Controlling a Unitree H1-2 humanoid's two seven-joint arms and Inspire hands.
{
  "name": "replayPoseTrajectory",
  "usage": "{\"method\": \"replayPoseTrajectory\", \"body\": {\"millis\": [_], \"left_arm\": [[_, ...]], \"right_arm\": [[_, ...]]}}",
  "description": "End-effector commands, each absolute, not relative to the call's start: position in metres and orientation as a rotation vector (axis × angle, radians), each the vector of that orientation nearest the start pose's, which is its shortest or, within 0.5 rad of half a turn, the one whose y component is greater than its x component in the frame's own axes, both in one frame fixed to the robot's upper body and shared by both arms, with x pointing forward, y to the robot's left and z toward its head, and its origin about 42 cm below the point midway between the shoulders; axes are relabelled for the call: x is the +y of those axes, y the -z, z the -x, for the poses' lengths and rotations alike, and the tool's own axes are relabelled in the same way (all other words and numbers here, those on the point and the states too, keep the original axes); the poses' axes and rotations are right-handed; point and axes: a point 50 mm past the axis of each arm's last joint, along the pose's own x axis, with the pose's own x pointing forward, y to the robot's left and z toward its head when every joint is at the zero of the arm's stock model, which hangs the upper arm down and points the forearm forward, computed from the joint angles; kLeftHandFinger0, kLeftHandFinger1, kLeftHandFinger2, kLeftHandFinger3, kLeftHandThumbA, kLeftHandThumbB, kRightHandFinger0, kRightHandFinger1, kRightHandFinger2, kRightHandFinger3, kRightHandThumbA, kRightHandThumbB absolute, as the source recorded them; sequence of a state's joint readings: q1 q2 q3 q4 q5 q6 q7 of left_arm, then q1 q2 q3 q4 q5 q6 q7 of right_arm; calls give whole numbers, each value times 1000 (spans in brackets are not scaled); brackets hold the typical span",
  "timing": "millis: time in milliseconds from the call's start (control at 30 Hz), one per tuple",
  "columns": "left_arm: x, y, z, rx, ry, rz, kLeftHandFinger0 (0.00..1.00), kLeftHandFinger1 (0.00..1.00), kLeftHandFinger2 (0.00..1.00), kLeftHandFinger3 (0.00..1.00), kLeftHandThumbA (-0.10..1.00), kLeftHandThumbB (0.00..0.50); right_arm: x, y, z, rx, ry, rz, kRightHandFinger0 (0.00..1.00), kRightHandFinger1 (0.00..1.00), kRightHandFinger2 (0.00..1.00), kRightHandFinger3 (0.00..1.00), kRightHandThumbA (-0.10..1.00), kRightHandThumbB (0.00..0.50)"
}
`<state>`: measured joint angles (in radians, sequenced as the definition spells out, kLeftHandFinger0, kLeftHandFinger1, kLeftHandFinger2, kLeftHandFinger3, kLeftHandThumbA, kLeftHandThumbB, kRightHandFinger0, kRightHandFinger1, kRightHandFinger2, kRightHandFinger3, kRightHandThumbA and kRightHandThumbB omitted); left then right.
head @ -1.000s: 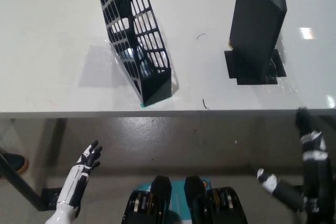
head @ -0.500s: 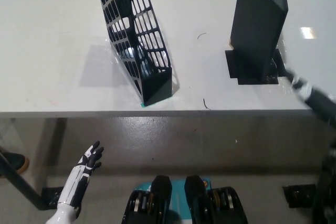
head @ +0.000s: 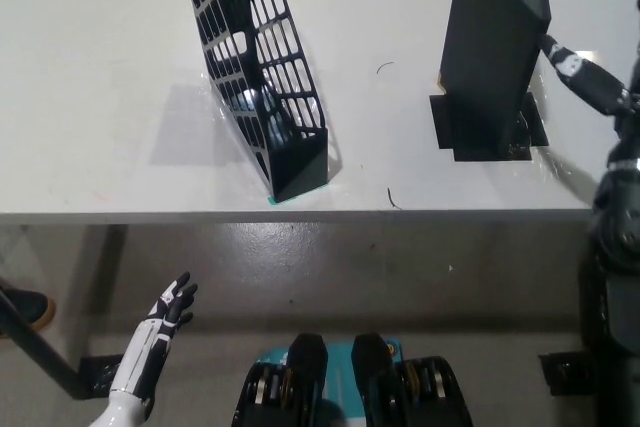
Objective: A notebook is kept standing on the table on the right hand side and a black shelf is kept on the left hand side and the robot uses its right hand to grab the notebook and places it in the shelf
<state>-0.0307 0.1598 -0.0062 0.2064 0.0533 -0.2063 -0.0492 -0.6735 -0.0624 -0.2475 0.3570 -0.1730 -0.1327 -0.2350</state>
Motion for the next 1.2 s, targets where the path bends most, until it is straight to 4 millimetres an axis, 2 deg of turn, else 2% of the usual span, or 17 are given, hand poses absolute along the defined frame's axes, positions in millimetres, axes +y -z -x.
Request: {"method": "replayPoseTrajectory", "body": {"millis": [0,33,67,133,367,533,600,633,667,700,733,767,800,833,933,1033,1167], "left_arm": [[262,-72,-290,-74,83,-221,1000,1000,1000,1000,1000,131],[262,-72,-291,-77,83,-221,1000,1000,1000,1000,1000,118],[262,-72,-291,-78,82,-221,1000,1000,1000,1000,1000,119],[262,-72,-291,-78,82,-222,1000,1000,1000,1000,1000,120],[262,-72,-289,-71,83,-222,1000,1000,1000,1000,1000,126],[263,-70,-288,-72,79,-215,1000,1000,1000,1000,1000,108],[263,-70,-288,-70,82,-216,1000,1000,1000,1000,1000,139],[263,-70,-288,-65,80,-215,1000,1000,1000,1000,1000,158],[263,-70,-288,-59,80,-214,1000,1000,1000,1000,1000,161],[263,-69,-288,-59,81,-215,1000,1000,1000,1000,1000,156],[262,-69,-289,-63,83,-216,1000,1000,1000,1000,1000,155],[262,-71,-290,-64,80,-219,1000,1000,1000,1000,1000,147],[262,-71,-290,-66,77,-217,1000,1000,1000,1000,1000,139],[262,-72,-291,-68,76,-215,1000,1000,1000,1000,1000,138],[265,-72,-291,-66,73,-233,1000,1000,1000,1000,1000,155],[265,-70,-290,-61,75,-234,1000,1000,1000,1000,1000,182],[265,-71,-291,-67,83,-228,1000,1000,1000,1000,1000,159]], "right_arm": [[-243,-285,-496,-475,362,49,1000,1000,1000,1000,1000,418],[-240,-283,-500,-464,357,53,1000,1000,1000,1000,1000,418],[-238,-280,-506,-453,353,50,1000,1000,1000,1000,1000,469],[-231,-275,-516,-405,370,73,1000,1000,1000,1000,1000,500],[-206,-253,-535,-319,327,77,1000,1000,1000,1000,1000,429],[-195,-241,-549,-232,287,91,1000,1000,1000,1000,1000,455],[-191,-237,-555,-196,282,62,1000,1000,1000,1000,1000,458],[-190,-238,-556,-190,288,60,1000,1000,1000,1000,977,443],[-187,-239,-559,-174,346,13,1000,1000,1000,1000,809,484],[-187,-241,-560,-161,383,3,896,897,880,1000,636,411],[-187,-244,-561,-154,405,16,658,728,825,972,613,424],[-186,-251,-563,-161,459,-30,37,172,381,463,179,291],[-184,-255,-564,-187,479,-34,1,10,198,184,-89,188],[-183,-259,-564,-207,489,-43,0,0,199,182,-100,161],[-180,-264,-564,-254,493,-12,0,8,423,454,-100,132],[-180,-267,-562,-292,501,0,0,21,464,559,-100,121],[-180,-273,-562,-339,517,27,0,37,464,561,-100,128]]}}
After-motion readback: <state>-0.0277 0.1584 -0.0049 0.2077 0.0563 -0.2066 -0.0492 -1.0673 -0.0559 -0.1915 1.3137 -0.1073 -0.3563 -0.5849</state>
